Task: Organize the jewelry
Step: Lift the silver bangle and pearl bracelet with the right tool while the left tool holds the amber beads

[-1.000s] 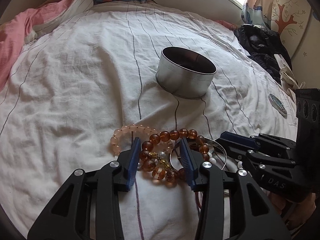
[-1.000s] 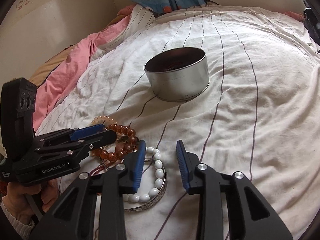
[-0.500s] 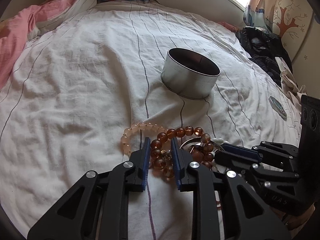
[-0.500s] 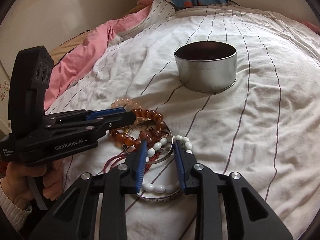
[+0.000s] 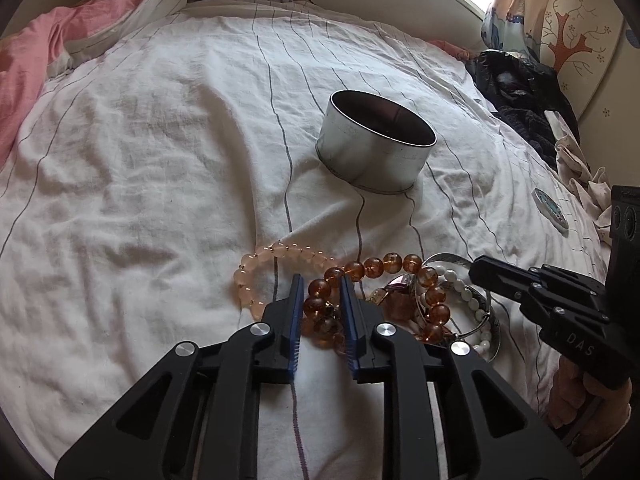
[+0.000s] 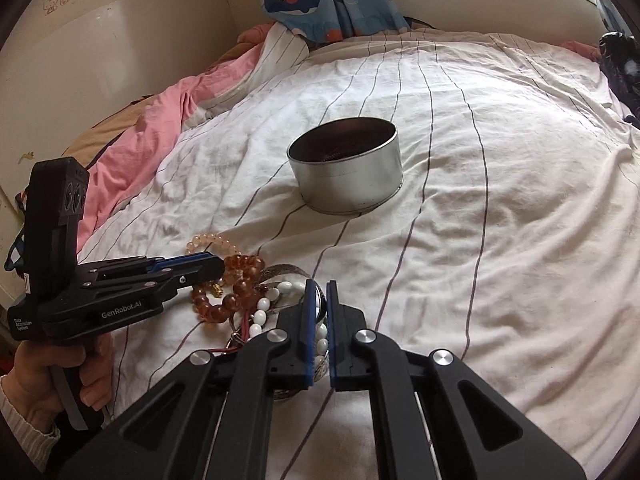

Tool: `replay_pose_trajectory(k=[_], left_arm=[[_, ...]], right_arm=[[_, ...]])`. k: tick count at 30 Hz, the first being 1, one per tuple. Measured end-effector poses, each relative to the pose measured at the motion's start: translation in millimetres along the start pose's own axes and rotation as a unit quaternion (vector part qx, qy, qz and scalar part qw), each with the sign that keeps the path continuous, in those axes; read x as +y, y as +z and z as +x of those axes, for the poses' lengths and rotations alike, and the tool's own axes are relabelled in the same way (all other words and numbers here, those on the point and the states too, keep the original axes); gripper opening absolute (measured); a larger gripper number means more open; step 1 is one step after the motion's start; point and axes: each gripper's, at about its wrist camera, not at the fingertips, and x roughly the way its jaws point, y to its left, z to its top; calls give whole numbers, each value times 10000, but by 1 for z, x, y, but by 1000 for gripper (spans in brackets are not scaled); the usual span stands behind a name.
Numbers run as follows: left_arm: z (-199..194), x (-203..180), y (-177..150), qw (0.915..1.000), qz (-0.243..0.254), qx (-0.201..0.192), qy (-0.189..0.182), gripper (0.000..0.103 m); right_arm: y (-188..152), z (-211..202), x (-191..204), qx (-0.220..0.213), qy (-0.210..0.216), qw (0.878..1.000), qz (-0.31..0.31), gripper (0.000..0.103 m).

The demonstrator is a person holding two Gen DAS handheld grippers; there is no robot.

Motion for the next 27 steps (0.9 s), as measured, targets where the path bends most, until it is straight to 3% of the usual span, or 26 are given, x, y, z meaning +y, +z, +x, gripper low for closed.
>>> replay_pose_trajectory(k=[2,3,4,5,6,11,21,27], left_arm=[[4,-7,0,9999,140,49,0,34],[6,-11,-1,9996,245,68,92,35],[7,-16,-1,9992,356,78,193,35],[8,-19,-1,9987,429,79,254,22],[7,-20,-1,9986,457,89,250,13],[-14,-23,-2,9982,491,-248,248,12],[-42,-28,1,9966,566,-533,286,12],[-34,-21,-4,9972,516,-399,372,12]], right_arm=[[-2,9,0,223,10,9998,5,6],[-3,12,-1,261,-5,9997,38,8],[-3,15,-1,298,-12,9995,57,13],[-4,17,0,354,-4,9994,44,22],[-5,21,1,397,-20,9992,11,22],[-5,15,8,211,-110,9996,-150,8],[3,-20,-17,-624,24,9965,551,8],[0,-16,-40,-390,-151,9942,992,8]])
